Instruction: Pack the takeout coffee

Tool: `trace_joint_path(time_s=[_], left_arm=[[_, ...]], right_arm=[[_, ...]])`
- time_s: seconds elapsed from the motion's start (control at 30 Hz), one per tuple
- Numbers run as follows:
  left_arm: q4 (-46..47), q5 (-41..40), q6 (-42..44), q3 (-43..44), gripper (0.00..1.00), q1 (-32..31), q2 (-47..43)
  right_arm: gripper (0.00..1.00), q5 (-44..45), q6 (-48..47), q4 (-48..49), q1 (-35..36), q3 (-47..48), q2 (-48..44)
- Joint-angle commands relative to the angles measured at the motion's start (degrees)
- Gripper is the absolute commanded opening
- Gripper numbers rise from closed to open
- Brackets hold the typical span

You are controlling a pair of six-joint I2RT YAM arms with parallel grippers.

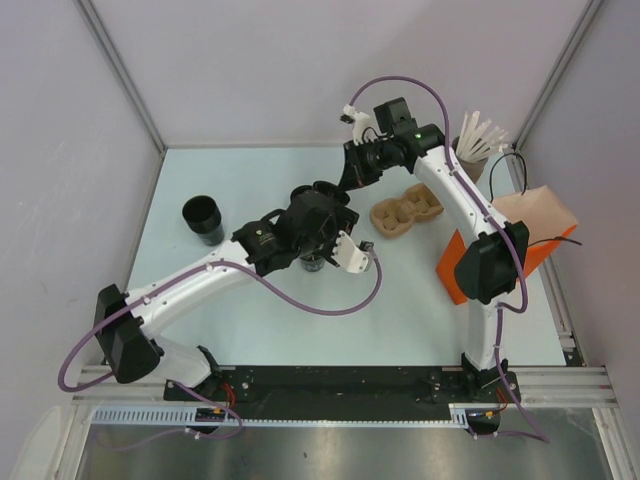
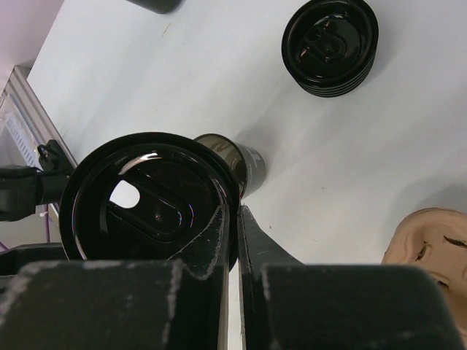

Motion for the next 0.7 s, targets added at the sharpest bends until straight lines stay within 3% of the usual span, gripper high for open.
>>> trace_joint_path(time_s=[0.0, 0.13, 0.43, 0.63, 0.67], left_arm=[[2.14, -2.16, -1.19, 2.8, 0.74, -0.49, 0.57], [2.05, -2.69, -1.62, 2.97, 0.65, -0.48, 1.71], [1.62, -2.96, -3.91, 3.41, 0.22, -0.49, 2.41], [-0.58, -1.99, -5.67, 3.06, 0.0, -0.49, 1.54], [-0.76, -1.64, -6.54, 2.89, 0.0, -0.48, 1.19]], right_arm=[[0.0, -1.16, 1.17, 0.63, 0.21, 0.01, -3.18], [0.0, -0.72, 0.99, 0.72, 0.56, -0.34, -3.8], [0.0, -0.28, 0.29, 0.55, 0.91, -1.31, -5.38], [0.0, -1.33, 0.29, 0.54, -0.75, 0.8, -6.52], [0.02, -1.68, 0.29, 0.63, -1.02, 1.15, -6.78]])
